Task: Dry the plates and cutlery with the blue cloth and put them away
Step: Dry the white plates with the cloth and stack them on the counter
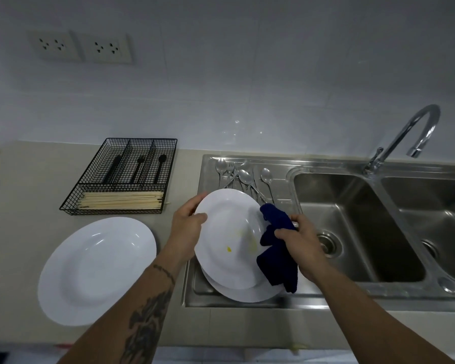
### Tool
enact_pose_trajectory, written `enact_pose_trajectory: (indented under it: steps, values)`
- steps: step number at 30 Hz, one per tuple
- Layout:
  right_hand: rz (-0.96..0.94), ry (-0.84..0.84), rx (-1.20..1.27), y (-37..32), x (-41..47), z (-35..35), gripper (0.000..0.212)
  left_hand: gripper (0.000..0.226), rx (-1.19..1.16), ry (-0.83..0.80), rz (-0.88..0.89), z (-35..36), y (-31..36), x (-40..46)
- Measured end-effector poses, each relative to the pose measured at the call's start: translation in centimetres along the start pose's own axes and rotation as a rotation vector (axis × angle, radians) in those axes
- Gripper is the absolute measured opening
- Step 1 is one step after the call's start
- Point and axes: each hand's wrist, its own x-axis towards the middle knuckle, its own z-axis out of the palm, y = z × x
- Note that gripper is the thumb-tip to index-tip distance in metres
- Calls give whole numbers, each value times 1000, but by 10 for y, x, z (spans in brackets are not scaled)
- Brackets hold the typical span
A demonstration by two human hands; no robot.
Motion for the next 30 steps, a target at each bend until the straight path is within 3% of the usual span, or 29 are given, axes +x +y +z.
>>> enact_pose_trajectory:
  steps: [7,11,14,16,19,22,26,30]
  values:
    - [-466,72,-663,-24,-3,22,50,57,-99,-29,-49,17,18,-10]
    - [-739,-200,-1012,-38,-22,44,54,59,-168,-25,-16,29,41,-7]
    - [-773,-257,-1367,-34,-22,29,58,59,-175,-45,24,20,57,-1]
    - [-716,-185,-1479,-33,-16,14,63,58,-161,-45,22,17,62,-3]
    - [-643,-14,-1478,-38,-8,3,86,56,-186,-96,19,25,64,-10]
    - [-667,70,-1276,-49,3,14,82,55,-226,-116,8,38,69,-8]
    - [-809,-117,-1050,-69,-9,38,66,45,-224,-93,74,48,85,5]
    - [-895,-332,-1135,-72,-26,26,59,40,-191,-2,110,34,100,19]
